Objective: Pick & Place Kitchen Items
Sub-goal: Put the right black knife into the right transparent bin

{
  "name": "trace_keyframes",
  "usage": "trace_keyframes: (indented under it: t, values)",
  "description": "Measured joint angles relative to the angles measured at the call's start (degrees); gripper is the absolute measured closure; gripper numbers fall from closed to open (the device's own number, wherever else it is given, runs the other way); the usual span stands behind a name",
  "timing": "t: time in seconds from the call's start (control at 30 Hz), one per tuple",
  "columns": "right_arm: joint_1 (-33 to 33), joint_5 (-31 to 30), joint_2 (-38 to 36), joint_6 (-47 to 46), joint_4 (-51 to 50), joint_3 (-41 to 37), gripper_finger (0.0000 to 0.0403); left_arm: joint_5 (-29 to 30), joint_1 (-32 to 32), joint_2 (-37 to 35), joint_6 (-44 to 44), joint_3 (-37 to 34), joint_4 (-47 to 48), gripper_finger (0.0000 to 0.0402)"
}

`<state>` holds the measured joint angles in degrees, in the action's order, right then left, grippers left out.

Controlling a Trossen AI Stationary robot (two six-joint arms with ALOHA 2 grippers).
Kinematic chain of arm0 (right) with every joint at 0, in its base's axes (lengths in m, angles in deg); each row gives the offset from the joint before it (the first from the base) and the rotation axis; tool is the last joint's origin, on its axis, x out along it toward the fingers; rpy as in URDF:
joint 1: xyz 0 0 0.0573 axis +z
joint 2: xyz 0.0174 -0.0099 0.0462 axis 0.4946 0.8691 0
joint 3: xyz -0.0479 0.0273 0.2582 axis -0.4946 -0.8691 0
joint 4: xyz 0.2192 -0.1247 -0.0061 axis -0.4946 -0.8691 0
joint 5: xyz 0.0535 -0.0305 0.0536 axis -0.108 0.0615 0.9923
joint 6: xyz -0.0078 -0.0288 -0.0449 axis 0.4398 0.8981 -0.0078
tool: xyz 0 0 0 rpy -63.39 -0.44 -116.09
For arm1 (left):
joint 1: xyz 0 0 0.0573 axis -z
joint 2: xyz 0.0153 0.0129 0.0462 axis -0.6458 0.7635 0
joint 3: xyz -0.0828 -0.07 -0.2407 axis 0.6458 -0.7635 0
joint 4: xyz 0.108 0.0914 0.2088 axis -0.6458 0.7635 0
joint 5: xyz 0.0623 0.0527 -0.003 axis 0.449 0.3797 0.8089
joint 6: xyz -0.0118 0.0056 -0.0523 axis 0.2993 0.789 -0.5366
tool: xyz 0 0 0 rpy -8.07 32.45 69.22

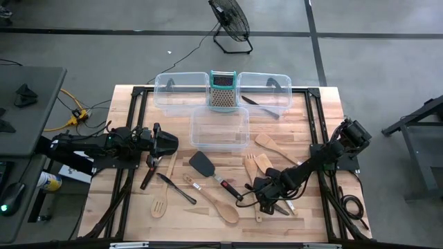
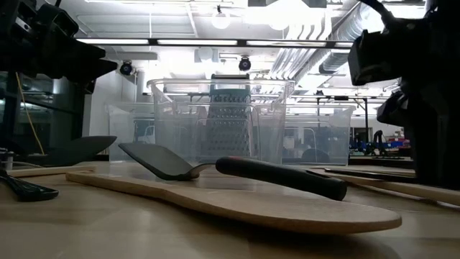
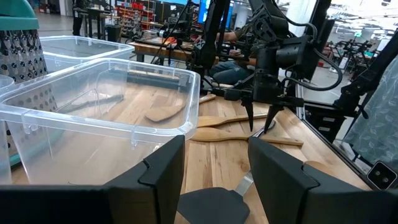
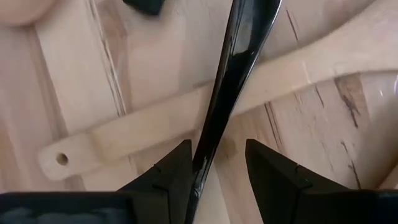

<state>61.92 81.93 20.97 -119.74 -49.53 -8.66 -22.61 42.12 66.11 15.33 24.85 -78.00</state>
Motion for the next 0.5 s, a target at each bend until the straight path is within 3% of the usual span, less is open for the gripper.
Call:
trace_keyframes:
  t: [0.5]
  values:
    - [-0.01,0.31,0.63,1.44,-0.21,0.0,0.0261,-0.02,0.01,-0.01,0.01,0.01,0.0,0.0226]
